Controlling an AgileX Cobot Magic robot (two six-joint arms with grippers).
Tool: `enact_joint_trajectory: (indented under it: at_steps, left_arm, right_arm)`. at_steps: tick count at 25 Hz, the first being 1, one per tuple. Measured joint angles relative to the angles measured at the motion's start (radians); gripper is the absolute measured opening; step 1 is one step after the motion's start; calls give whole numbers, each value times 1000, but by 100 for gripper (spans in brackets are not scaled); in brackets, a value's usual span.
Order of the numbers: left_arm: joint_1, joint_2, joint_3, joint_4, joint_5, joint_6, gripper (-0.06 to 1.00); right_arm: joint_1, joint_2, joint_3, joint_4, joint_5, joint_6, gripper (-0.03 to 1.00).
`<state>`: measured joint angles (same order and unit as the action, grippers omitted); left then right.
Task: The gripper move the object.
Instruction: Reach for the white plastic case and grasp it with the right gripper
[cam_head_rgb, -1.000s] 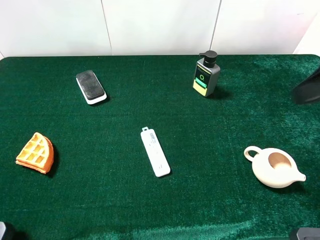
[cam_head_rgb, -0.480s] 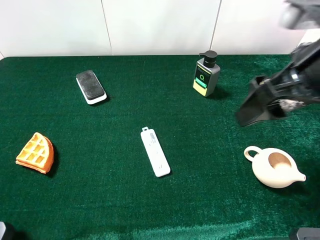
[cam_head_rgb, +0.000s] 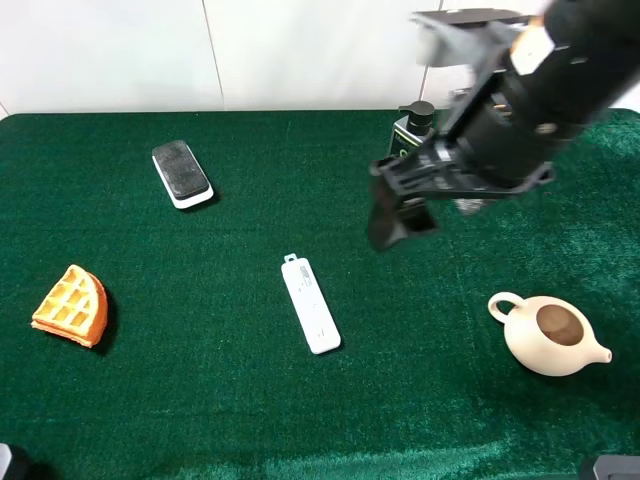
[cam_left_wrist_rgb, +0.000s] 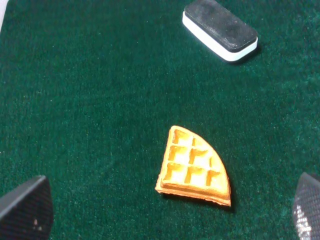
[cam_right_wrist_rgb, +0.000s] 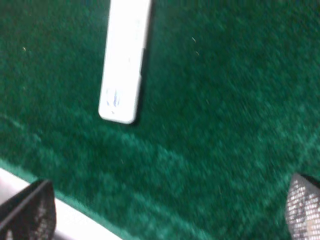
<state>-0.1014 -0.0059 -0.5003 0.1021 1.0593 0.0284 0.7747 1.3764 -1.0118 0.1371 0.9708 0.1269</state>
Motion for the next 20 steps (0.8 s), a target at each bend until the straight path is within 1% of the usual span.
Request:
enact_joint_trajectory:
  at_steps: [2, 3, 10, 20]
  left_arm:
    - [0, 0, 0, 0, 0, 0, 97]
    - [0, 0, 0, 0, 0, 0, 97]
    - [0, 0, 0, 0, 0, 0, 97]
    - [0, 0, 0, 0, 0, 0, 97]
  right_arm:
    - [34, 49, -20, -18, -26, 23, 70]
    - [61, 82, -28, -33, -54, 49, 70]
    - [143, 207, -32, -60, -136, 117, 70]
    - [213, 359, -32, -73, -281, 234, 70]
